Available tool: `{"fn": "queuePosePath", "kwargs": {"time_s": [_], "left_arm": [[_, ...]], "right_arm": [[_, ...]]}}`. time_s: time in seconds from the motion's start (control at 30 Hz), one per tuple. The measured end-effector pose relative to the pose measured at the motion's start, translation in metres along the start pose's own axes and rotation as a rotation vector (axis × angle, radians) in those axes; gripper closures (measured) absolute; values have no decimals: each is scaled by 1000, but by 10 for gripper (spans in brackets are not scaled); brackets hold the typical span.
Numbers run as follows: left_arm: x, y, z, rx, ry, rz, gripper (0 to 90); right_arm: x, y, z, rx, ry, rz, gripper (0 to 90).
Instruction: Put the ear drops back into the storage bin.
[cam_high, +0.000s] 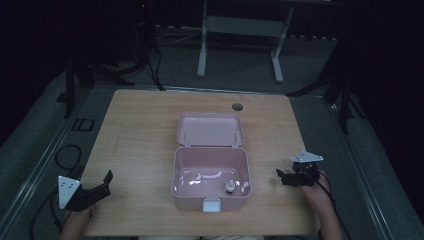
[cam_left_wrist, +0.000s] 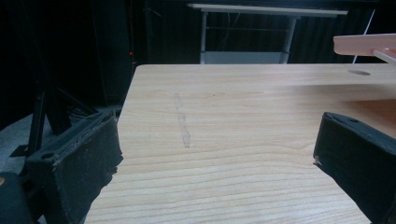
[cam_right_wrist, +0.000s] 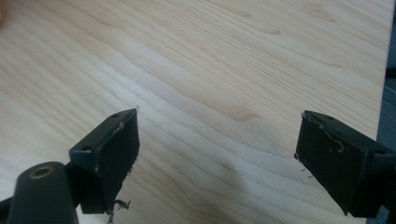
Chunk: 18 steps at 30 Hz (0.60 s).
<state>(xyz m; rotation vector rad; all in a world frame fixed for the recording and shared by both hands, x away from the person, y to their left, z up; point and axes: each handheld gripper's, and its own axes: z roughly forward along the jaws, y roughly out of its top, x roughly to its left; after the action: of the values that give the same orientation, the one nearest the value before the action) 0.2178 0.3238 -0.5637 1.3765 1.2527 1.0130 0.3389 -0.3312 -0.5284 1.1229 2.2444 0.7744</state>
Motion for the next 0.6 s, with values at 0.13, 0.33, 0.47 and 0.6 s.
{"fn": "queuePosePath", "kwargs": {"time_s": [0.13,0.33,0.47,0.6], "left_arm": [[0,0,0,0,0,0,10],[0,0,0,0,-1,-1,9],[0,0,0,0,-1,-1,9],[0,0,0,0,-1,-1,9]], "right_arm": [[3,-4,5,-20,-64,47,130],[3,-12,5,-116,-124,167,130],[4,-17,3,-174,-162,219,130],[4,-21,2,-213,-199,266,130]]}}
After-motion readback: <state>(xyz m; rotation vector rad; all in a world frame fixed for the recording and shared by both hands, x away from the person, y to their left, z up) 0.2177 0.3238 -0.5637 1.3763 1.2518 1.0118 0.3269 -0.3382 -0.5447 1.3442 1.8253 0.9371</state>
